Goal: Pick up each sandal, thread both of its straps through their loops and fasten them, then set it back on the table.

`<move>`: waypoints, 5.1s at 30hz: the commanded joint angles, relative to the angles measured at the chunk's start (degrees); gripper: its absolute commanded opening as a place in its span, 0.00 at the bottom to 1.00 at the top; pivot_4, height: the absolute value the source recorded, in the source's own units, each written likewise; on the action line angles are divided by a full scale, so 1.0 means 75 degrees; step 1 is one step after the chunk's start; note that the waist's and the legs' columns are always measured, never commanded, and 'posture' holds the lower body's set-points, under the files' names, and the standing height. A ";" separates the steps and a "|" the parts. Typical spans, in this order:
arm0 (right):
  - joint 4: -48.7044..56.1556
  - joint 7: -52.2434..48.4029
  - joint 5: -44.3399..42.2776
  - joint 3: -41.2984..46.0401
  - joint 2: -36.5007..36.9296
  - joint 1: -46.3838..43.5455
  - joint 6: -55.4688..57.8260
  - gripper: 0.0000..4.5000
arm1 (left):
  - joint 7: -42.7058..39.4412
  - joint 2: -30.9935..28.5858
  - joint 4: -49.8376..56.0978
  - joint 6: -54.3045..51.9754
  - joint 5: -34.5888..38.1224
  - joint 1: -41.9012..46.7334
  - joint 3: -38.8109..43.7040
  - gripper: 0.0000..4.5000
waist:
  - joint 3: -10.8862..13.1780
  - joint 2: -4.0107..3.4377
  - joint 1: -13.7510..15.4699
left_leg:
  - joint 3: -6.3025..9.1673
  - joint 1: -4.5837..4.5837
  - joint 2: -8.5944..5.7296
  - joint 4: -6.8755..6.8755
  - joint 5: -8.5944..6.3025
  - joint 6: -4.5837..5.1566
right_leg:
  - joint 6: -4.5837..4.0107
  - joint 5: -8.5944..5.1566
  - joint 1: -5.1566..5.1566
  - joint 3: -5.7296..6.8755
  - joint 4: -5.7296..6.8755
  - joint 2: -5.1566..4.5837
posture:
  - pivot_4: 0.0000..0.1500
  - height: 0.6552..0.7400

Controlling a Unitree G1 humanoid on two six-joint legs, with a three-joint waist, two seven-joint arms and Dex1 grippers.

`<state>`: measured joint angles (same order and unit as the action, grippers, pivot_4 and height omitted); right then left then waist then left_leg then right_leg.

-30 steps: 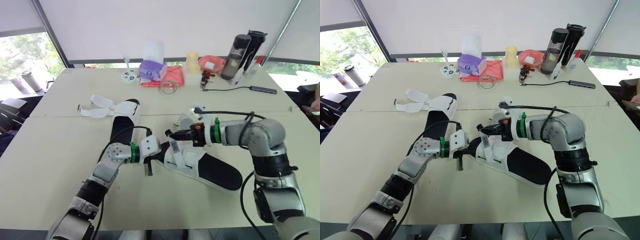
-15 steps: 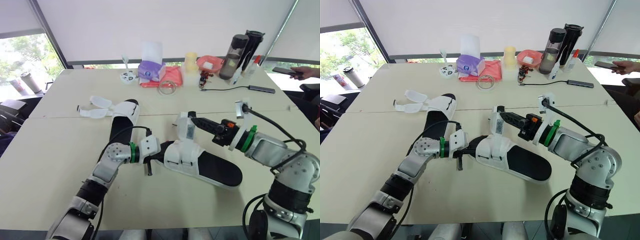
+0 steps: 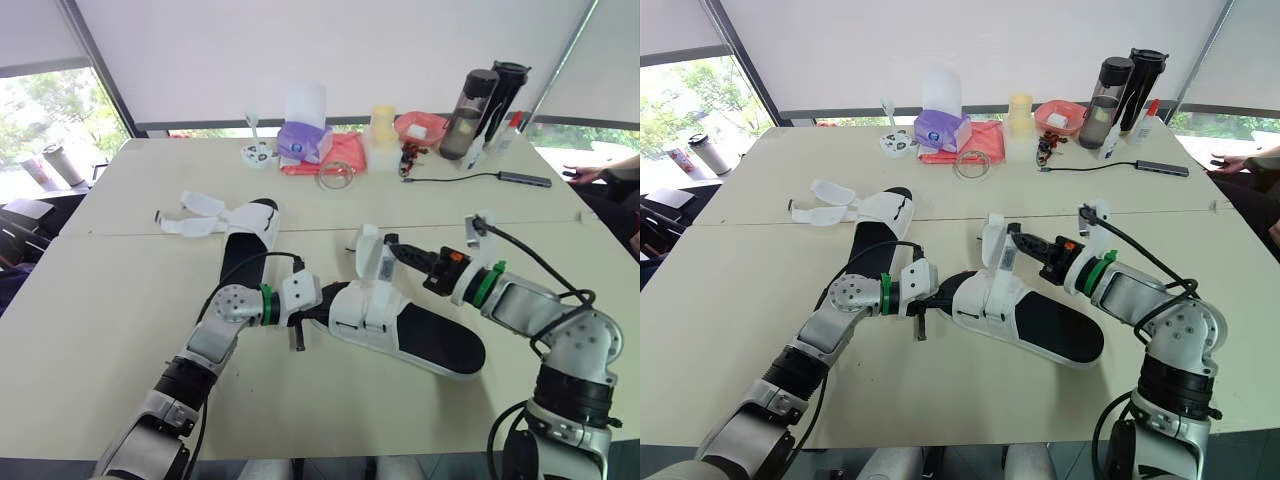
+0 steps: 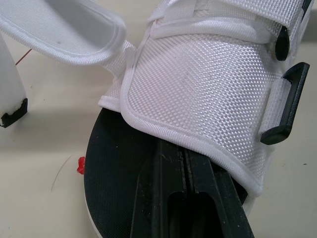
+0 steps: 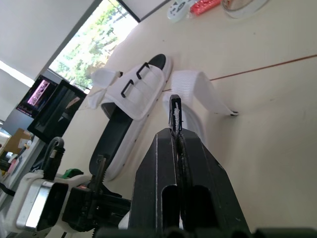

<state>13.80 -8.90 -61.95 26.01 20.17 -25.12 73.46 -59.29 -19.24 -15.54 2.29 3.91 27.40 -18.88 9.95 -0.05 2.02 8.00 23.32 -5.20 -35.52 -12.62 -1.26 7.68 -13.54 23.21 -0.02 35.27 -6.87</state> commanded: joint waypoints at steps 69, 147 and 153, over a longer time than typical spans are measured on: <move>0.0861 -0.0233 -0.0945 -0.0455 0.1856 0.1706 -0.1968 0.99 | -0.0021 0.0048 -0.0157 -0.0254 0.0050 -0.0378 -0.0175 0.00 | -0.0015 -0.0024 -0.0013 | -0.0007 0.0001 0.0004 -0.0016 0.0001 0.0003 | 0.0016 -0.0018 -0.0018 0.0004 -0.0009 0.0007 | 1.00 1.00; -0.0015 -0.4699 0.3236 -0.3320 0.1353 -0.2045 -0.2401 0.01 | 0.0223 0.0372 -0.0300 -0.0329 0.0157 -0.0387 -0.0045 0.00 | -0.0009 -0.0039 -0.0189 | -0.0002 0.0010 -0.0018 0.0006 0.0007 -0.0007 | 0.0014 -0.0007 0.0019 0.0003 0.0029 -0.0004 | 1.00 1.00; 0.1181 -0.6049 0.7101 -0.5479 0.3232 -0.0026 -0.8572 0.01 | 0.0136 0.0369 -0.0347 -0.0361 0.0153 -0.0352 -0.0089 0.00 | -0.0010 -0.0032 -0.0232 | -0.0025 0.0002 -0.0030 0.0002 0.0005 -0.0011 | 0.0068 -0.0038 0.0000 0.0006 0.0011 -0.0004 | 1.00 1.00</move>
<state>21.61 -52.91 -14.48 -14.14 43.43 -24.58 19.50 -57.58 -16.40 -16.30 1.41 7.21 25.78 -17.14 9.88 -0.30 0.27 7.81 23.30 -5.42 -35.53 -12.58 -1.36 8.19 -13.80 23.17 0.03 35.35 -6.90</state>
